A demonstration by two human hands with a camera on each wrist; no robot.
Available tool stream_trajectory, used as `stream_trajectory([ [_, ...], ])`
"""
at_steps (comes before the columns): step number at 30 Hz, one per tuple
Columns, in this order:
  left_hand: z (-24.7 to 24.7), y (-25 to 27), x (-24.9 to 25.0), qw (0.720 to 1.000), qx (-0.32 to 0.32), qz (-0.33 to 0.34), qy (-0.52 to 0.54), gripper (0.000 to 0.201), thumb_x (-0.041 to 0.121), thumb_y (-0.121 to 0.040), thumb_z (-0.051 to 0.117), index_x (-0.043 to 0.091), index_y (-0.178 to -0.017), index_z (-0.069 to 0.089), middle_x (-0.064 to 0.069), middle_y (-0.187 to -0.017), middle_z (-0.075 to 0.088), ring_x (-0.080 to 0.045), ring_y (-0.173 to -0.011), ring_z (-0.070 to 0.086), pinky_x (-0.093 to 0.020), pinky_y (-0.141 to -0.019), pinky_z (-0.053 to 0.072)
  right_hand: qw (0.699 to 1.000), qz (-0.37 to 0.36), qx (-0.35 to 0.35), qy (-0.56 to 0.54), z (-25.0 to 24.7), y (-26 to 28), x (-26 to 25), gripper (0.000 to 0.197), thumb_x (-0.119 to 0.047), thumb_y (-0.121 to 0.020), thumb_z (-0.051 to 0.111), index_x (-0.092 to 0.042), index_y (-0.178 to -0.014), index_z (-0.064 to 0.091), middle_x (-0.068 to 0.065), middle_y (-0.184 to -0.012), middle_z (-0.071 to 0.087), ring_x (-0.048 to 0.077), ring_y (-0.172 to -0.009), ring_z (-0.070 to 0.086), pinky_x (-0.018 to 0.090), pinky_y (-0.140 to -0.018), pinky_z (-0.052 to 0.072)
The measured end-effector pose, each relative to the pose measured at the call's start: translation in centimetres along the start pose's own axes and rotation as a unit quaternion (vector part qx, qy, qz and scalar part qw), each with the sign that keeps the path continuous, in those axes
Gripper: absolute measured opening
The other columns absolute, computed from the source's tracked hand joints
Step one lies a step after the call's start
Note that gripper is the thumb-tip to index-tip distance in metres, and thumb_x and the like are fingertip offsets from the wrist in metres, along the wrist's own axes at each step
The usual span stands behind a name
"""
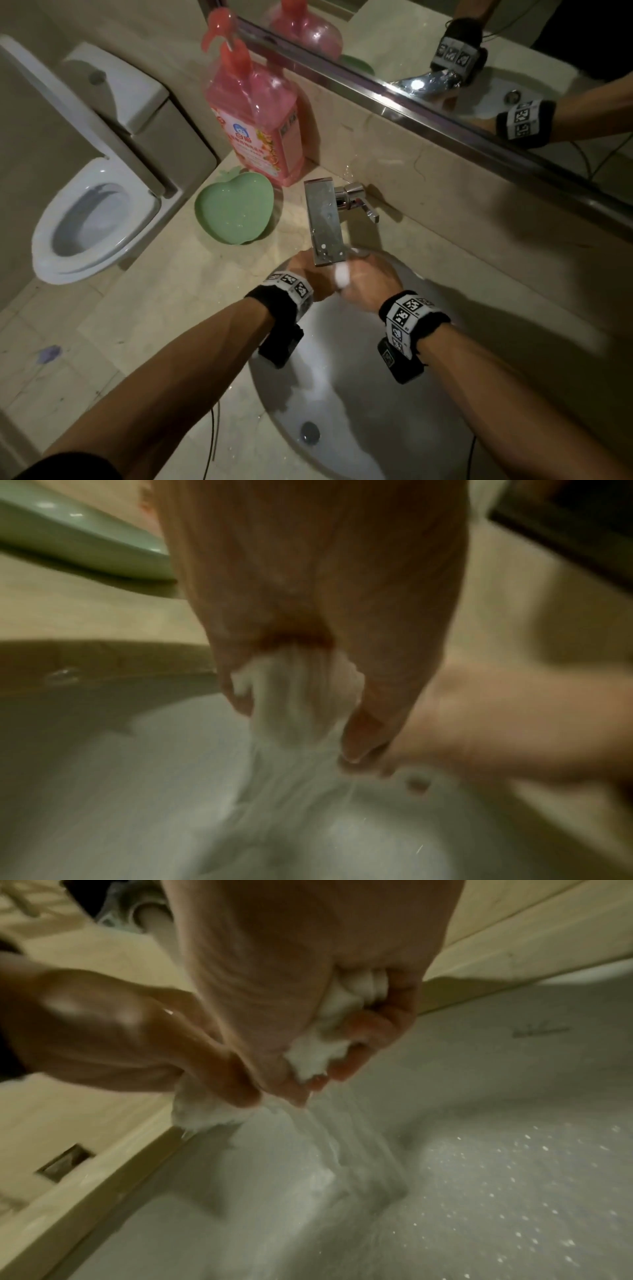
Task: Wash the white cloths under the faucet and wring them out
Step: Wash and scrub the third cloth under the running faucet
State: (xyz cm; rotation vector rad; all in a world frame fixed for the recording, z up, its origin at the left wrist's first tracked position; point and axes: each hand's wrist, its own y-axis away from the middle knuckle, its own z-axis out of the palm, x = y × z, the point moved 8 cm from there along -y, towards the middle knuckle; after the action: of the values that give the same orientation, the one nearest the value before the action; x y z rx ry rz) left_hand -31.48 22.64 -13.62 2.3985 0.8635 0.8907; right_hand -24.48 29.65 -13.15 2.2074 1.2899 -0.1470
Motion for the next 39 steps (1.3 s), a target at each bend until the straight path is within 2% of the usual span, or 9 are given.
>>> stream_trajectory([
  [2, 0.0, 0.5, 1.1, 0.994, -0.067, 0.076, 0.039, 0.009, 0.015, -0.091, 0.055, 0.019, -0.098, 0.055, 0.017, -0.084, 0.059, -0.011, -0.077, 0.057, -0.005, -0.070, 0.043, 0.999, 0.004, 0.017, -0.031, 0.0, 0.0, 0.8, 0.034, -0.037, -0.085, 0.073, -0.025, -0.115, 0.066, -0.001, -0.092, 0.071, 0.021, -0.082, 0.067, 0.029, -0.070, 0.052],
  [4, -2.0, 1.6, 1.4, 0.987, -0.021, 0.120, 0.107, 0.026, -0.001, -0.086, 0.055, 0.024, -0.081, 0.055, 0.021, -0.059, 0.061, 0.007, -0.054, 0.057, -0.001, -0.050, 0.039, 0.992, 0.031, -0.027, -0.122, 0.9, 0.2, 1.9, 0.052, -0.046, -0.079, 0.076, -0.023, -0.122, 0.058, -0.002, -0.102, 0.069, 0.019, -0.090, 0.066, 0.034, -0.078, 0.056],
  [8, -3.7, 3.2, 0.0, 0.968, 0.034, 0.123, 0.215, 0.034, -0.009, -0.077, 0.062, 0.003, -0.108, 0.066, 0.002, -0.088, 0.071, -0.008, -0.083, 0.068, -0.026, -0.073, 0.056, 0.946, 0.049, -0.100, -0.305, 1.9, 1.3, 1.7, 0.077, -0.061, -0.067, 0.072, -0.027, -0.131, 0.047, -0.009, -0.118, 0.065, 0.010, -0.105, 0.063, 0.032, -0.087, 0.052],
  [15, -4.5, 5.4, -4.0, 0.971, 0.089, 0.031, 0.220, 0.070, 0.019, -0.070, 0.086, 0.014, -0.128, 0.047, -0.002, -0.118, 0.060, -0.017, -0.100, 0.059, -0.025, -0.080, 0.053, 0.904, 0.029, -0.061, -0.422, 1.1, 1.3, -0.4, 0.065, -0.016, -0.071, 0.086, -0.023, -0.129, 0.056, -0.005, -0.118, 0.069, 0.016, -0.109, 0.066, 0.031, -0.087, 0.056],
  [21, -3.4, 6.3, -5.5, 0.982, 0.089, -0.030, 0.166, 0.070, 0.033, -0.075, 0.082, 0.018, -0.134, 0.048, -0.004, -0.134, 0.059, -0.022, -0.106, 0.061, -0.027, -0.081, 0.049, 0.893, 0.011, -0.054, -0.447, 0.7, 0.9, -1.9, 0.051, -0.012, -0.076, 0.085, -0.016, -0.124, 0.066, 0.000, -0.115, 0.073, 0.018, -0.108, 0.069, 0.043, -0.098, 0.055],
  [25, -2.8, 6.4, -5.5, 0.980, 0.087, -0.027, 0.176, 0.067, 0.039, -0.079, 0.077, 0.016, -0.136, 0.049, -0.004, -0.131, 0.059, -0.022, -0.113, 0.060, -0.029, -0.090, 0.048, 0.929, -0.010, -0.019, -0.369, 0.0, 1.6, -2.3, 0.047, -0.019, -0.081, 0.083, -0.015, -0.124, 0.066, -0.002, -0.111, 0.073, 0.017, -0.107, 0.069, 0.035, -0.088, 0.058],
  [29, -2.1, 6.1, -4.6, 0.981, 0.061, -0.034, 0.182, 0.051, 0.057, -0.086, 0.064, 0.017, -0.117, 0.059, 0.001, -0.100, 0.069, -0.013, -0.076, 0.068, -0.024, -0.066, 0.054, 0.922, 0.002, 0.017, -0.386, -1.1, 2.5, -1.0, 0.072, -0.007, -0.081, 0.080, -0.030, -0.139, 0.043, -0.010, -0.121, 0.066, 0.008, -0.108, 0.064, 0.023, -0.080, 0.054],
  [34, -0.6, 5.6, -2.0, 0.941, 0.011, 0.039, 0.337, 0.026, 0.020, -0.099, 0.056, 0.015, -0.124, 0.059, -0.003, -0.077, 0.064, -0.017, -0.057, 0.055, -0.026, -0.051, 0.046, 0.920, -0.002, 0.034, -0.390, -2.1, 3.4, 0.6, 0.027, -0.008, -0.084, 0.078, -0.025, -0.095, 0.061, -0.001, -0.101, 0.071, 0.021, -0.094, 0.068, 0.030, -0.071, 0.057],
  [39, -0.5, 5.4, -0.4, 0.917, -0.009, 0.011, 0.399, 0.029, 0.010, -0.101, 0.050, 0.005, -0.128, 0.057, -0.008, -0.078, 0.062, -0.014, -0.054, 0.055, -0.025, -0.050, 0.045, 0.928, -0.015, 0.071, -0.366, -2.5, 4.1, 1.4, 0.034, -0.009, -0.086, 0.075, -0.030, -0.077, 0.049, -0.005, -0.084, 0.064, 0.008, -0.070, 0.057, 0.029, -0.056, 0.047],
])
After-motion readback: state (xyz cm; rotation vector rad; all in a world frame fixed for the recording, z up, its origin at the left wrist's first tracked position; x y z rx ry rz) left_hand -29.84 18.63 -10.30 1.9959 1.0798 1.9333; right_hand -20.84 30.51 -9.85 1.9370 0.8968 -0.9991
